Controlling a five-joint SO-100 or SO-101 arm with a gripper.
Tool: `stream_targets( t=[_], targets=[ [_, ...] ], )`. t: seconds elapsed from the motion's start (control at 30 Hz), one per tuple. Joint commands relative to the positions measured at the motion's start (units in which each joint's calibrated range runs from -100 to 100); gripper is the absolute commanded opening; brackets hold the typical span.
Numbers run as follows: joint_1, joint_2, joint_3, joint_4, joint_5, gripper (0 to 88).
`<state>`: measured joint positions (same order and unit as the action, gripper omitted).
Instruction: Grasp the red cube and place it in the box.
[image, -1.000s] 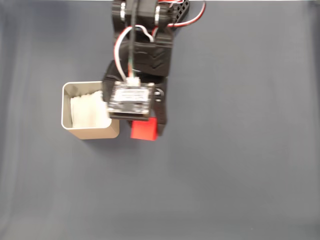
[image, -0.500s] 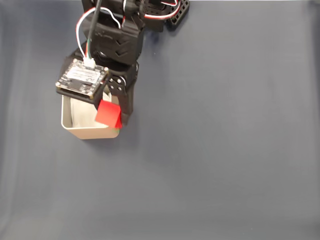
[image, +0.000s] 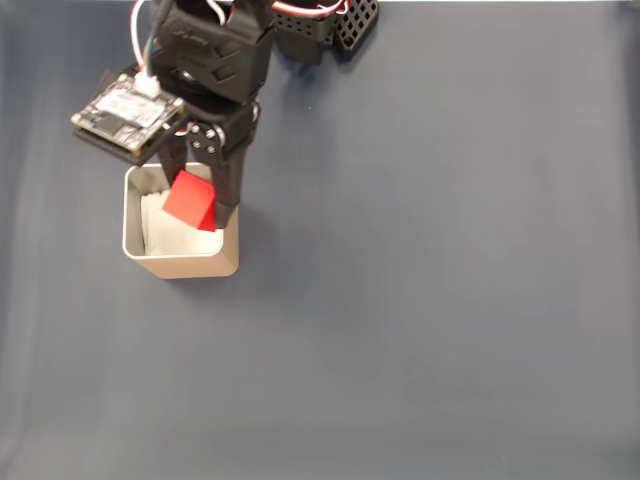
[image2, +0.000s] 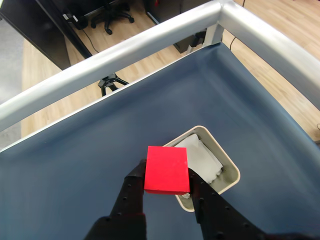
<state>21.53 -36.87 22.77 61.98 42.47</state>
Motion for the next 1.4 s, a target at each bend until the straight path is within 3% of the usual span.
stream_targets(
  t=[0.0,0.63,1.37],
  targets=[
    [2.2,-1.0,-0.1,-2.9,0.2,2.3],
    [7.0,3.9,0.1,-9.3,0.3,2.3],
    [6.3,-6.3,12.0,-13.5,0.6,2.2]
  ],
)
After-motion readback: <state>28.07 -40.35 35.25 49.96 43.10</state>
